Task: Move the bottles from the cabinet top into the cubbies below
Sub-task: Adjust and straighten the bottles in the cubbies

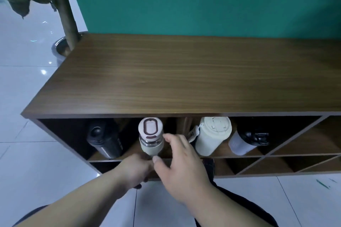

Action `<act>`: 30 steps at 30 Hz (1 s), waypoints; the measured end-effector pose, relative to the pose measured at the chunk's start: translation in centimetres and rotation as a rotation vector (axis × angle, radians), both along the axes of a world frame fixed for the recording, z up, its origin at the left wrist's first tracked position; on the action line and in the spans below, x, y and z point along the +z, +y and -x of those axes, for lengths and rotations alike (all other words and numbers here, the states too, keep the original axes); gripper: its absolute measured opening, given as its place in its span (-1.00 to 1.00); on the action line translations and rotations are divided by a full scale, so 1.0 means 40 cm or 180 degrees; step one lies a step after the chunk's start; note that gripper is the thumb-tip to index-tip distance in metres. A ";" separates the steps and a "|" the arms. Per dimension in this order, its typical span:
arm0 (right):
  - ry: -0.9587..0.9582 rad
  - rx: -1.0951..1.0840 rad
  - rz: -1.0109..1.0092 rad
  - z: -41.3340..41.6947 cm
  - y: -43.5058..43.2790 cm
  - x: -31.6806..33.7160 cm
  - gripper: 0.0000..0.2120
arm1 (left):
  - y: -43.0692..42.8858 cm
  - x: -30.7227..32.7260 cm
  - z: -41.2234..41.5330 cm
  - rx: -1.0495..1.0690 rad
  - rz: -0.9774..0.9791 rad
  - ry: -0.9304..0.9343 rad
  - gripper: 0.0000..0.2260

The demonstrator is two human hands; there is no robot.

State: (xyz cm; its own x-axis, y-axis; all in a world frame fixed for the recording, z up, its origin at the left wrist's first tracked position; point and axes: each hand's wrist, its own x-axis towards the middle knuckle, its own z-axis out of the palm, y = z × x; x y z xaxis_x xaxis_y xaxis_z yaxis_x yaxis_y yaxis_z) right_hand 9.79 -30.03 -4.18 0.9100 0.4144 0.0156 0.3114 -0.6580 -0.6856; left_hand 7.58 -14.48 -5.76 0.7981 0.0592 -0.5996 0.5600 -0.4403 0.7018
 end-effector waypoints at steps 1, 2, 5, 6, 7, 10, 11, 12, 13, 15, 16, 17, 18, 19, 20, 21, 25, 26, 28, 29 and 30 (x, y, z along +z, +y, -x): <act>0.0014 -0.0121 0.0027 -0.005 0.018 -0.007 -0.42 | 0.013 -0.004 0.002 0.0117 0.0065 -0.0008 -0.66; 0.0076 -0.0218 0.0060 -0.010 0.037 -0.015 -0.39 | 0.024 -0.009 0.003 0.0183 0.0129 -0.0111 -0.67; 0.0178 -0.0403 0.0004 -0.029 0.093 -0.041 -0.26 | 0.061 -0.075 -0.021 0.0105 -0.0392 -0.0314 -0.55; 0.0165 -0.0461 -0.0010 -0.038 0.110 -0.048 -0.23 | 0.074 -0.101 -0.033 0.0049 -0.0685 -0.0316 -0.41; 0.0143 -0.0526 -0.0023 -0.047 0.125 -0.053 -0.22 | 0.085 -0.123 -0.041 0.0075 -0.0876 -0.0318 -0.30; 0.0272 -0.0747 -0.0087 -0.077 0.152 -0.065 -0.23 | 0.110 -0.155 -0.063 0.0345 -0.0829 -0.0362 -0.05; 0.0346 -0.0798 -0.0103 -0.087 0.157 -0.068 -0.27 | 0.115 -0.159 -0.067 0.0389 -0.0747 -0.0420 0.05; 0.0424 -0.0835 -0.0111 -0.098 0.160 -0.071 -0.33 | 0.120 -0.169 -0.071 0.0403 -0.0684 -0.0501 0.11; 0.0490 -0.0854 -0.0131 -0.107 0.162 -0.073 -0.39 | 0.125 -0.178 -0.074 0.0423 -0.0634 -0.0543 0.11; 0.0552 -0.0867 -0.0269 -0.120 0.165 -0.076 -0.45 | 0.130 -0.187 -0.079 0.0440 -0.0531 -0.0672 0.03; 0.0553 -0.0864 -0.0362 -0.125 0.166 -0.079 -0.46 | 0.131 -0.190 -0.083 0.0430 -0.0469 -0.0723 -0.03; 0.0555 -0.0842 -0.0432 -0.127 0.167 -0.085 -0.47 | 0.127 -0.182 -0.085 0.0436 -0.0396 -0.0793 -0.07; 0.0568 -0.0813 -0.0466 -0.129 0.168 -0.088 -0.48 | 0.126 -0.179 -0.088 0.0441 -0.0367 -0.0874 -0.12; 0.0587 -0.0790 -0.0489 -0.129 0.166 -0.089 -0.49 | 0.124 -0.170 -0.089 0.0436 -0.0366 -0.0904 -0.17; 0.0618 -0.0789 -0.0495 -0.131 0.166 -0.092 -0.50 | 0.124 -0.169 -0.091 0.0446 -0.0357 -0.0924 -0.23; 0.0647 -0.0803 -0.0498 -0.134 0.166 -0.096 -0.52 | 0.124 -0.162 -0.092 0.0443 -0.0357 -0.0908 -0.29; 0.0680 -0.0816 -0.0445 -0.141 0.160 -0.097 -0.62 | 0.117 -0.157 -0.095 0.0414 -0.0435 -0.1025 -0.45; 0.0672 -0.0810 -0.0425 -0.140 0.160 -0.094 -0.63 | 0.116 -0.157 -0.095 0.0410 -0.0445 -0.1020 -0.45; 0.0678 -0.0835 -0.0413 -0.139 0.161 -0.094 -0.61 | 0.119 -0.160 -0.095 0.0372 -0.0417 -0.0996 -0.45; 0.0684 -0.0855 -0.0424 -0.139 0.162 -0.094 -0.60 | 0.120 -0.159 -0.095 0.0337 -0.0373 -0.0986 -0.44; 0.0685 -0.0877 -0.0433 -0.139 0.163 -0.095 -0.58 | 0.123 -0.159 -0.095 0.0313 -0.0329 -0.0973 -0.42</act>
State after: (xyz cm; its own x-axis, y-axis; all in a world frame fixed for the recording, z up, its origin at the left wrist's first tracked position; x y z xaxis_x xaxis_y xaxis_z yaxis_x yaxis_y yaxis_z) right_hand 15.34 -23.53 -7.97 0.9755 0.1610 -0.1502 -0.0254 -0.5953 -0.8031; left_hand 11.39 -9.57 -12.14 0.9274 0.1931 -0.3203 0.3740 -0.4722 0.7982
